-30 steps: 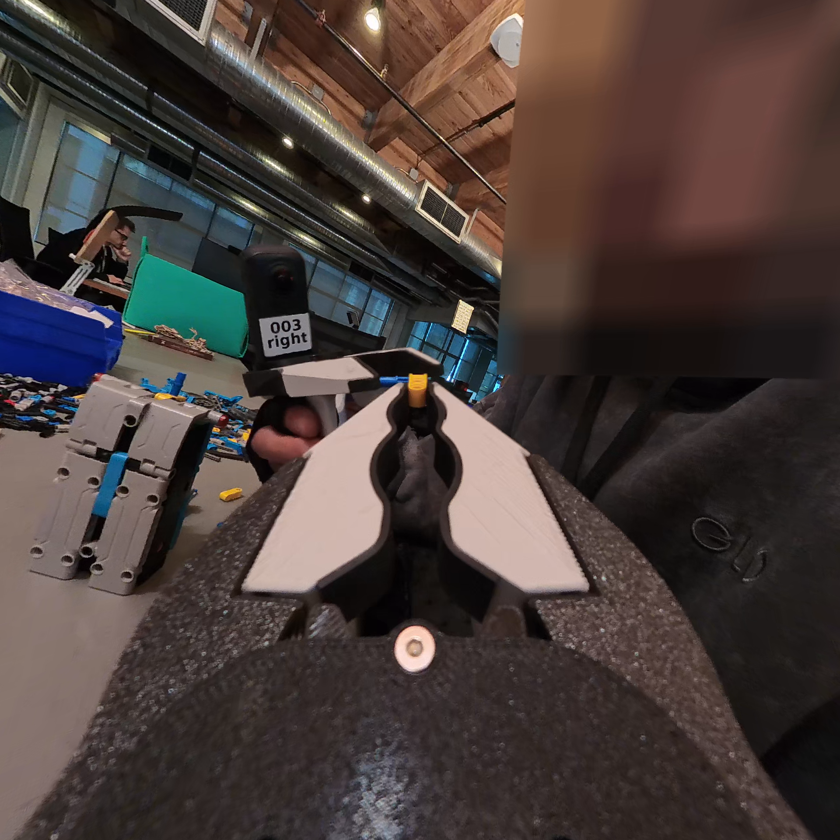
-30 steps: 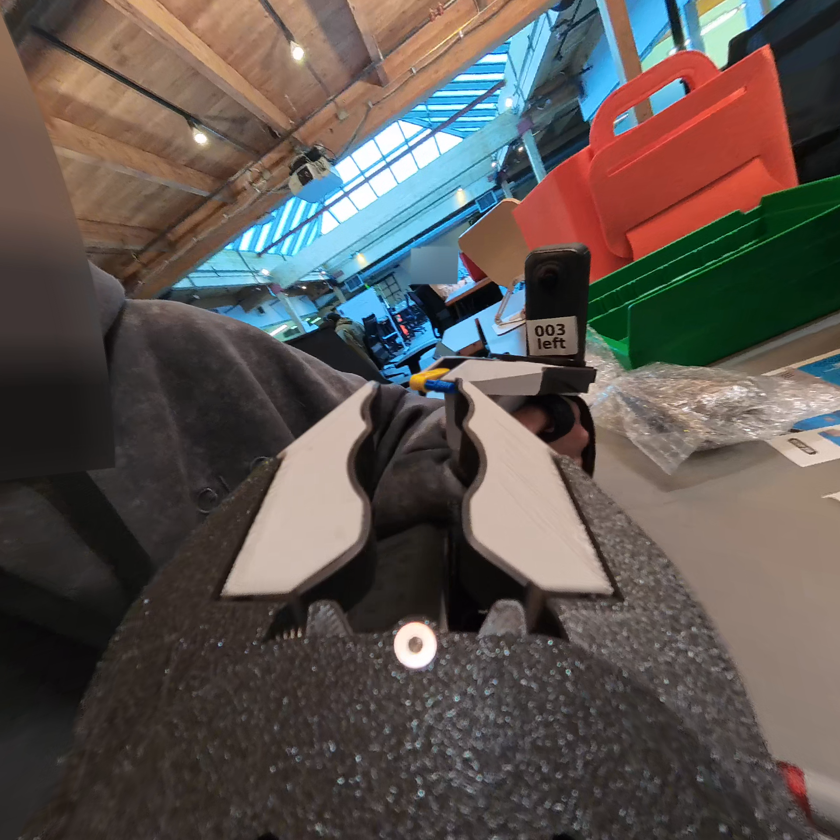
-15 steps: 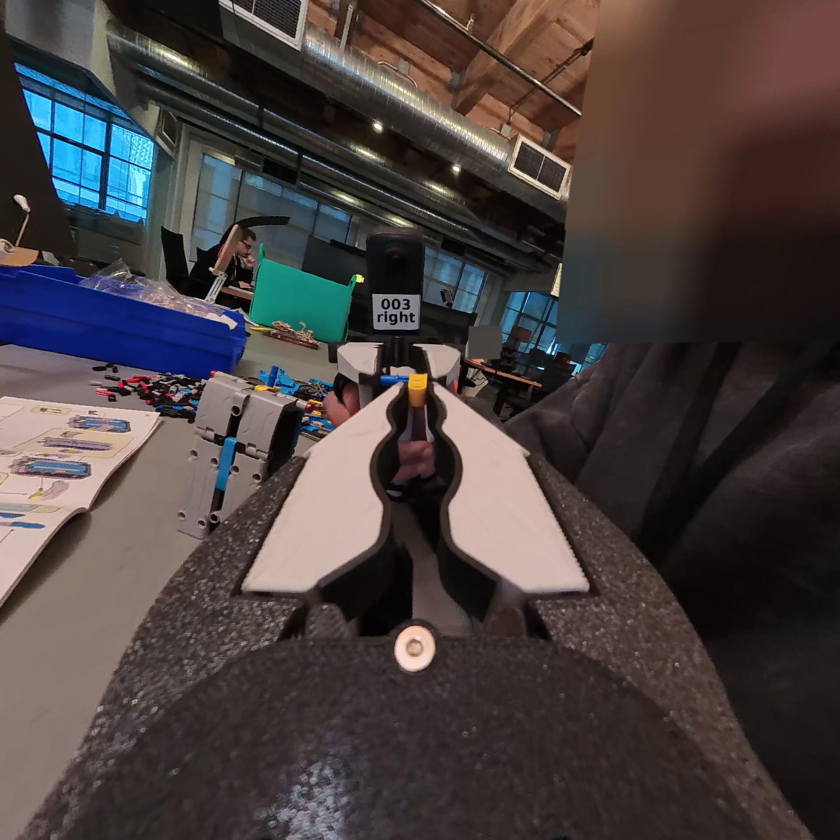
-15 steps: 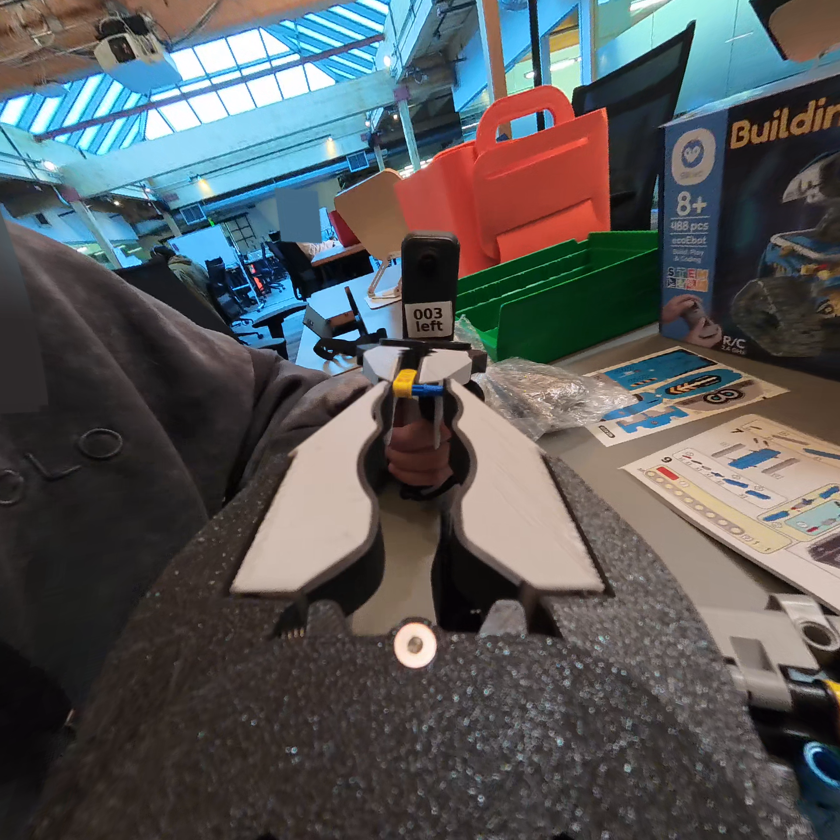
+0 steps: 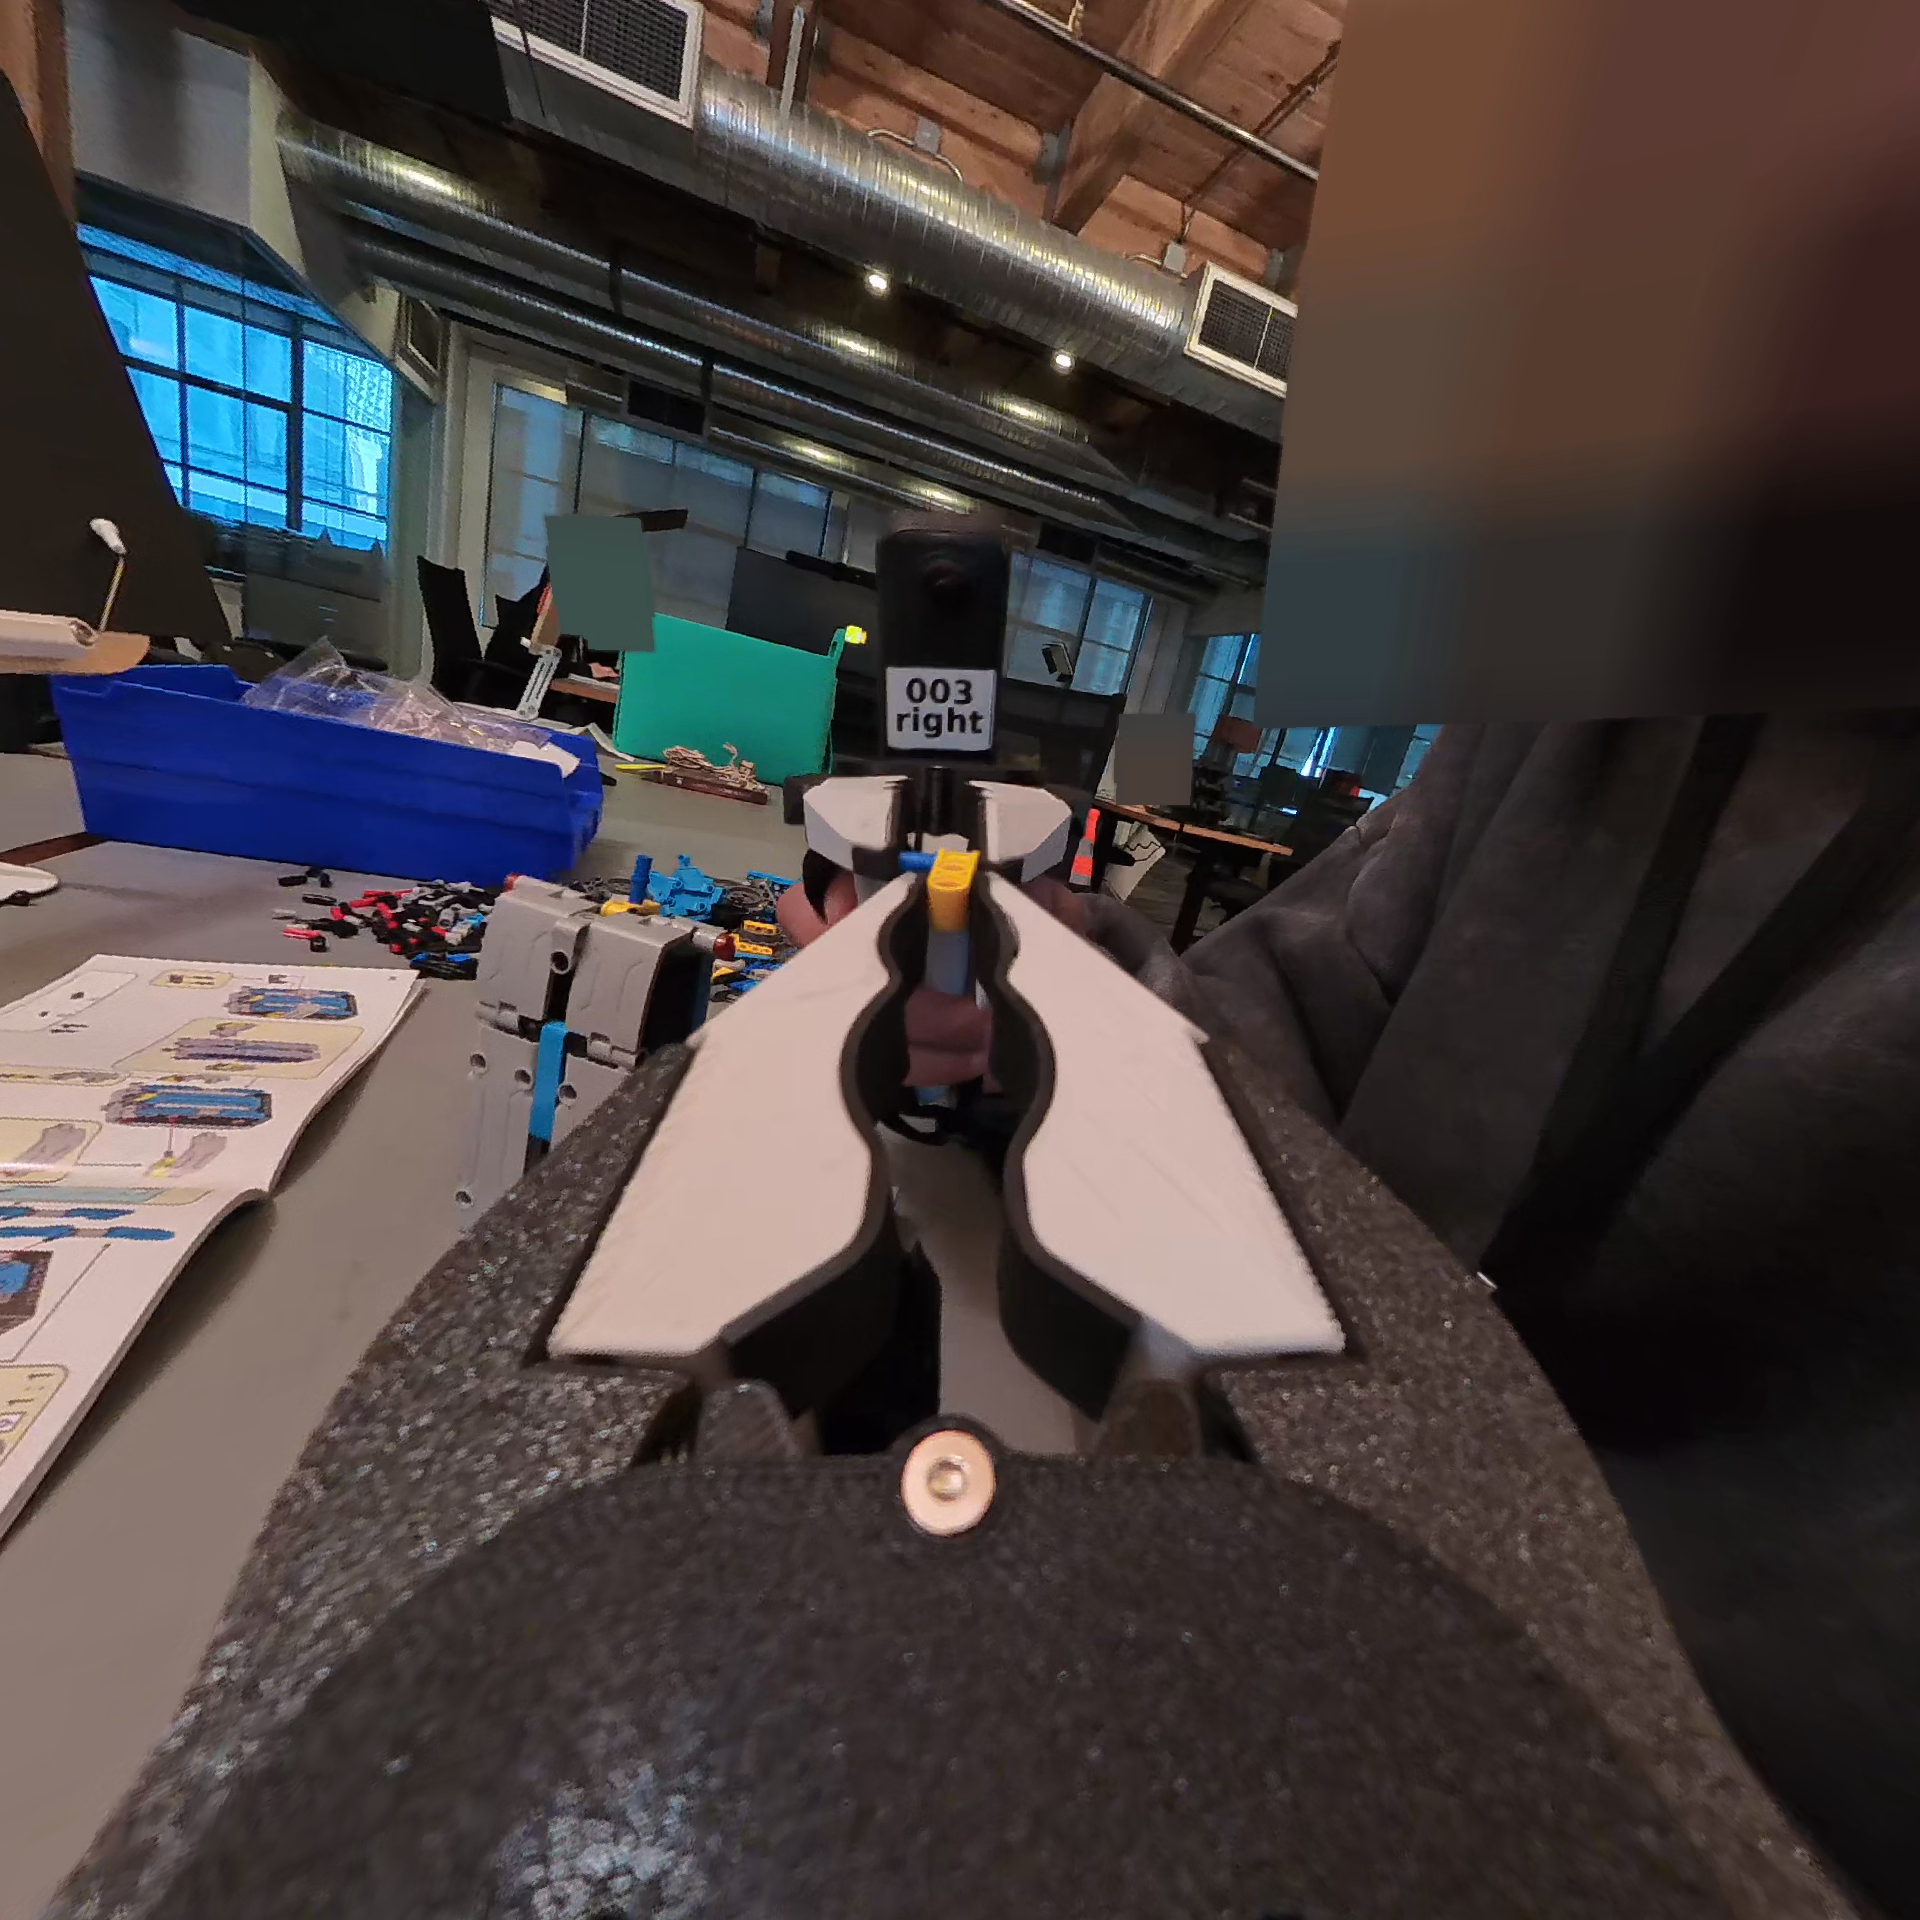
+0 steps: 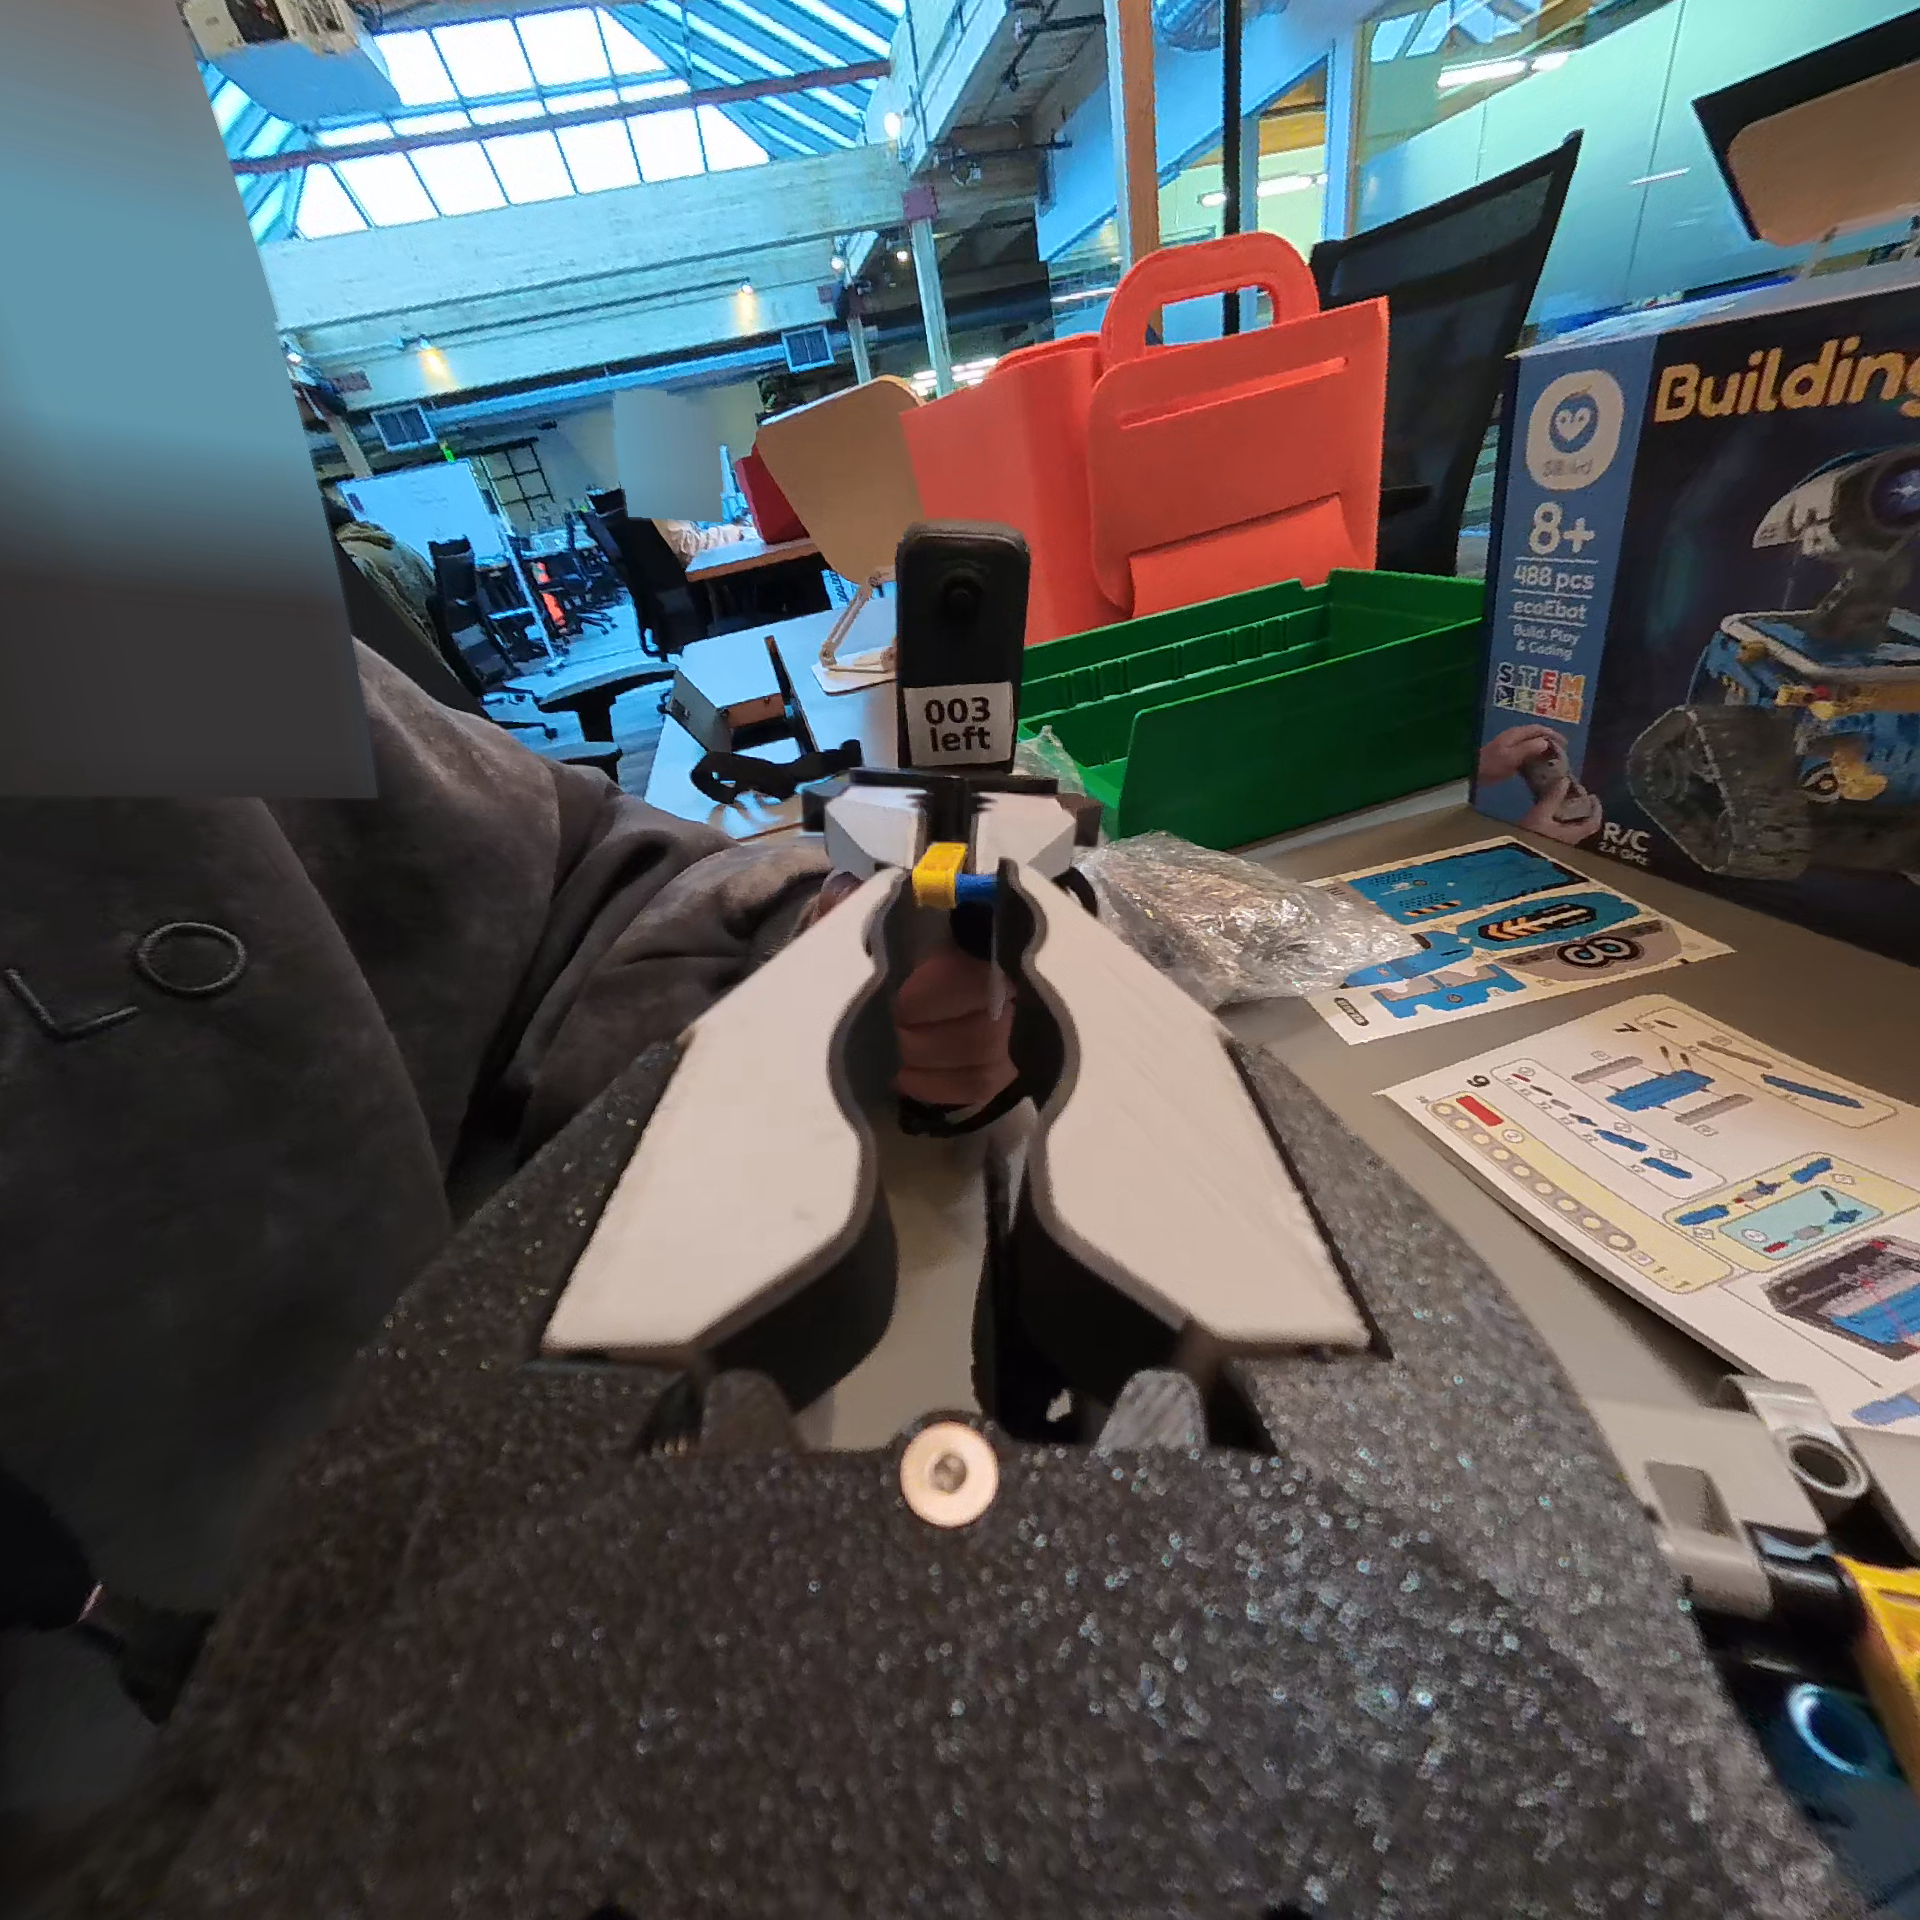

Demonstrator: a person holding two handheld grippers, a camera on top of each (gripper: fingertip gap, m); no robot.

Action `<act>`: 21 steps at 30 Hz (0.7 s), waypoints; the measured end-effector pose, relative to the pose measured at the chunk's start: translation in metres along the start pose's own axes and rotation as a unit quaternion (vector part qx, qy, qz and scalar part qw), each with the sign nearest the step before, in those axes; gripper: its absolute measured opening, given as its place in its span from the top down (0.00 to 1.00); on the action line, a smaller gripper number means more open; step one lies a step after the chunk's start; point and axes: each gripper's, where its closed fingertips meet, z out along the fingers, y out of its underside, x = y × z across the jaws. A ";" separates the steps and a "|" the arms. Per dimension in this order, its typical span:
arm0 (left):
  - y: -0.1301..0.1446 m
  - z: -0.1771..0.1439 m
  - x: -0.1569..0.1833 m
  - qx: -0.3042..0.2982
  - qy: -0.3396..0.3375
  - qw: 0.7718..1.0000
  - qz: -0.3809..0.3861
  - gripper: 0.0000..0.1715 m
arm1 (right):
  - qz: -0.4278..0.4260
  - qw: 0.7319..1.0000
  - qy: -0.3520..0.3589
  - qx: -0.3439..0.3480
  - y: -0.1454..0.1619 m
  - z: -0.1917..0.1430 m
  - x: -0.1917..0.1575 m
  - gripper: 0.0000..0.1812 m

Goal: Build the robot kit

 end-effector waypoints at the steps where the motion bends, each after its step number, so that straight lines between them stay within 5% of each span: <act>1: 0.000 0.001 0.000 0.000 -0.004 1.000 0.005 0.96 | 0.002 1.000 -0.002 0.000 0.000 -0.001 0.000 0.92; 8: 0.003 -0.004 -0.017 0.000 -0.035 0.999 -0.028 0.96 | 0.082 0.997 0.004 0.002 0.006 0.002 0.017 0.91; 11: 0.009 -0.005 -0.028 -0.022 -0.072 0.997 -0.015 0.96 | 0.066 0.997 0.029 0.022 -0.008 -0.011 0.024 0.82; 15: 0.021 -0.005 -0.037 -0.056 -0.108 0.992 0.013 0.96 | 0.003 0.999 0.040 -0.021 -0.041 -0.050 0.009 0.84; 18: 0.024 -0.005 -0.041 -0.062 -0.118 0.991 0.013 0.96 | -0.092 0.981 0.161 -0.062 -0.067 -0.094 0.038 0.84; 21: 0.022 -0.007 -0.045 -0.054 -0.124 0.991 -0.003 0.96 | -0.093 0.965 0.228 -0.085 -0.068 -0.136 0.084 0.84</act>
